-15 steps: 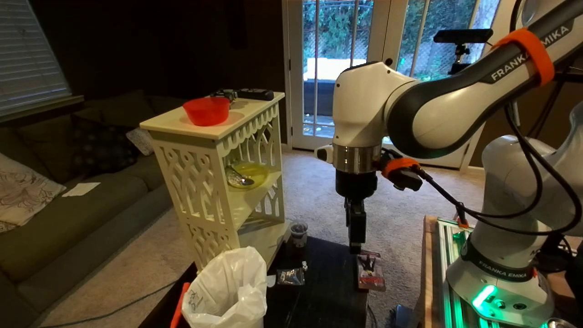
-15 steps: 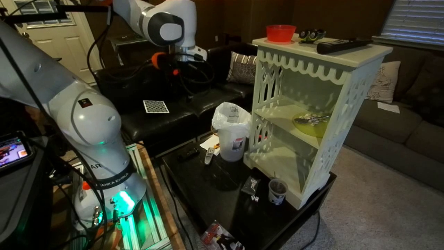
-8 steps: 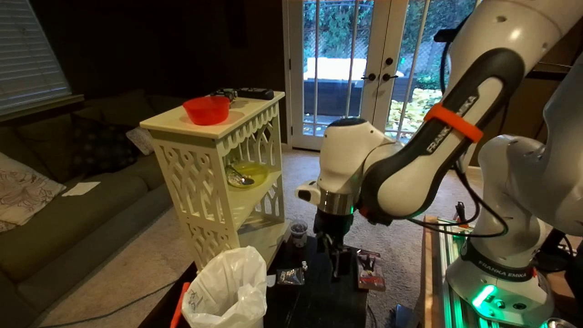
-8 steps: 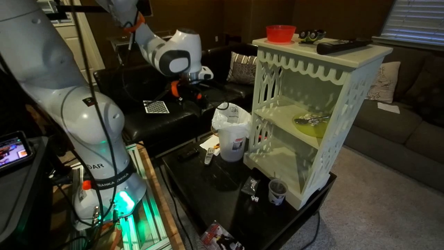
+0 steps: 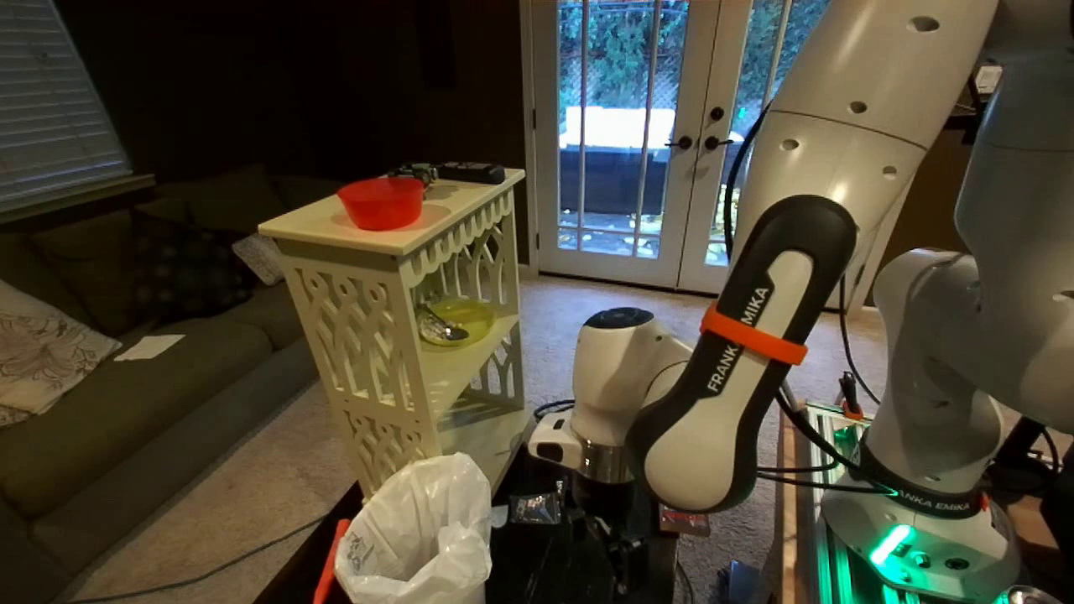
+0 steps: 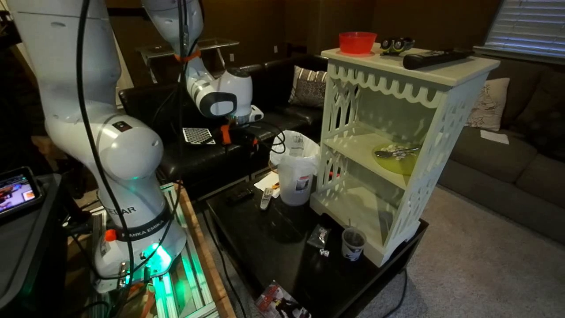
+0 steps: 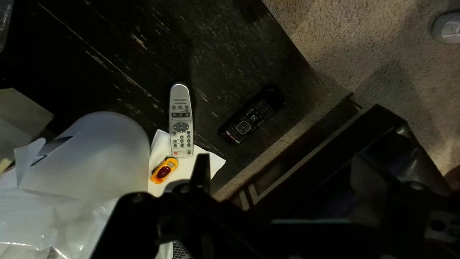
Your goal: Pick up the grey remote and place it on the middle shelf
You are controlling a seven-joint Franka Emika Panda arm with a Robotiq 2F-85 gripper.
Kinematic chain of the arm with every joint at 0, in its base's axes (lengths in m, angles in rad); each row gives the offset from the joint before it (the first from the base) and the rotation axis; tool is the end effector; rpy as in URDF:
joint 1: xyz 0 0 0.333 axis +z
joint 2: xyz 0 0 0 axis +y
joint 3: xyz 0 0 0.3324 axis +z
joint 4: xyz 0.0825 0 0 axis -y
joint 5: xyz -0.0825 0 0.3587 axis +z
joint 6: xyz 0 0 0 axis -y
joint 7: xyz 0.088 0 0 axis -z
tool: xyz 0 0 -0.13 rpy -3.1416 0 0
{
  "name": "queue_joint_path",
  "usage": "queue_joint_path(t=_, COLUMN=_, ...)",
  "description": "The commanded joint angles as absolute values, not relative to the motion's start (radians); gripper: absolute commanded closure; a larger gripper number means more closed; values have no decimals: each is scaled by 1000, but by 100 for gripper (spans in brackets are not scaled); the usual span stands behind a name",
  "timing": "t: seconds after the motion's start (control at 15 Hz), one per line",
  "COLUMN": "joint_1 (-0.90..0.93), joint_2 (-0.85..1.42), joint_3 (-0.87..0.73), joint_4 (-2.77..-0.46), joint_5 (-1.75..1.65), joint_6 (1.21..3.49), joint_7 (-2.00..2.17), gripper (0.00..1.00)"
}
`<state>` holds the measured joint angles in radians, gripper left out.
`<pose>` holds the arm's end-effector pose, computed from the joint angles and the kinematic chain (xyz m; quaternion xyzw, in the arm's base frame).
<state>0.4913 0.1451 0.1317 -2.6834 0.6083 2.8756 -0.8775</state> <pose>0.3441 0.2138 0.2056 -0.8932 -0.4391 -0.0323 0.0914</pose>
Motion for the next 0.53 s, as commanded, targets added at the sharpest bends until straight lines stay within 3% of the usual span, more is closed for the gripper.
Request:
queue_joint_path(t=0.0, joint_1=360, joint_2=156, joint_3=253, joint_4=-2690, joint_5=550, joint_6=2929, joint_7=-873, gripper=0)
queue_joint_path(t=0.13, joint_1=348, joint_2=223, joint_3=252, joint_4=-2646, joint_5=702, joint_6=2964, joint_7=-1086, gripper=0)
queue_joint_path(t=0.47, joint_1=-70, joint_2=450, joint_3=641, joint_4=-2469, joint_5=1008, joint_6=3021, joint_7=-1427, gripper=0)
